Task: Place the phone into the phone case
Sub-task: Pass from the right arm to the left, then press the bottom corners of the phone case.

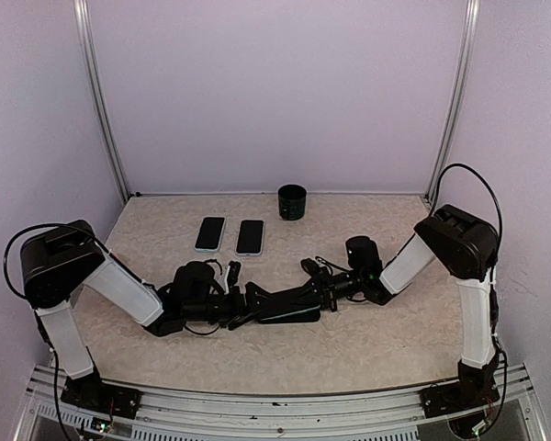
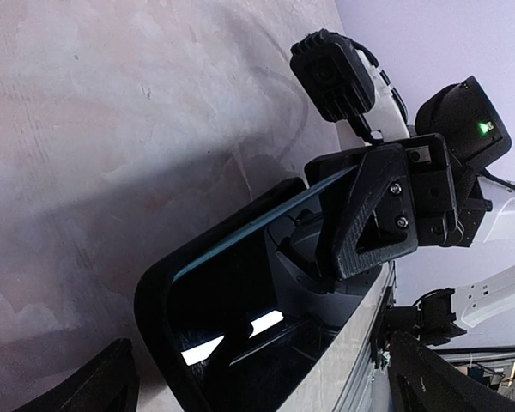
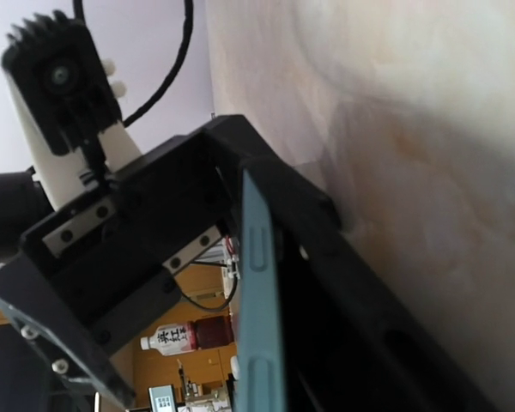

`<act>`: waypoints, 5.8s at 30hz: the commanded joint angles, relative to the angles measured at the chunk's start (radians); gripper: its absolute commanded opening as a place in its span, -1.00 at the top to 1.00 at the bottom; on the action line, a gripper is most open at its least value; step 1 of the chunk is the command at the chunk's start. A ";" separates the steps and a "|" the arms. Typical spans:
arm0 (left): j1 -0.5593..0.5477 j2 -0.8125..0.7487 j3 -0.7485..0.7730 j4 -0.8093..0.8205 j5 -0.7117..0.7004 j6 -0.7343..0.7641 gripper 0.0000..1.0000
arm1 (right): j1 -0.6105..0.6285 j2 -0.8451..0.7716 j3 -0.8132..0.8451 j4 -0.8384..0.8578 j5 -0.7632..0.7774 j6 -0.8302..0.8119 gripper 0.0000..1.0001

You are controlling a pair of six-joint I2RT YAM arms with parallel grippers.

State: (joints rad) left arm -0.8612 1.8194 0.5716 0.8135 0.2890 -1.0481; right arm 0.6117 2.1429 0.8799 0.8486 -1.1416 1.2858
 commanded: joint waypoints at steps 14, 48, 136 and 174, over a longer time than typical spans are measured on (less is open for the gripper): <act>-0.022 0.064 -0.014 0.219 0.115 -0.080 -0.72 | 0.045 -0.032 0.043 -0.161 0.051 -0.225 1.00; -0.027 0.079 -0.057 0.422 0.141 -0.127 0.25 | 0.094 -0.007 0.014 -0.058 0.065 -0.158 1.00; -0.001 -0.031 -0.095 0.369 0.173 -0.050 0.91 | -0.051 -0.425 0.114 -1.050 0.507 -0.858 -0.42; -0.046 -0.269 -0.094 0.490 0.365 0.169 0.99 | -0.037 -0.759 -0.179 -0.508 0.040 -0.800 -0.86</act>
State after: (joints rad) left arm -0.8959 1.5818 0.4610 1.1412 0.6022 -0.8837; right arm 0.5514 1.3861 0.7258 0.2226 -0.9787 0.4438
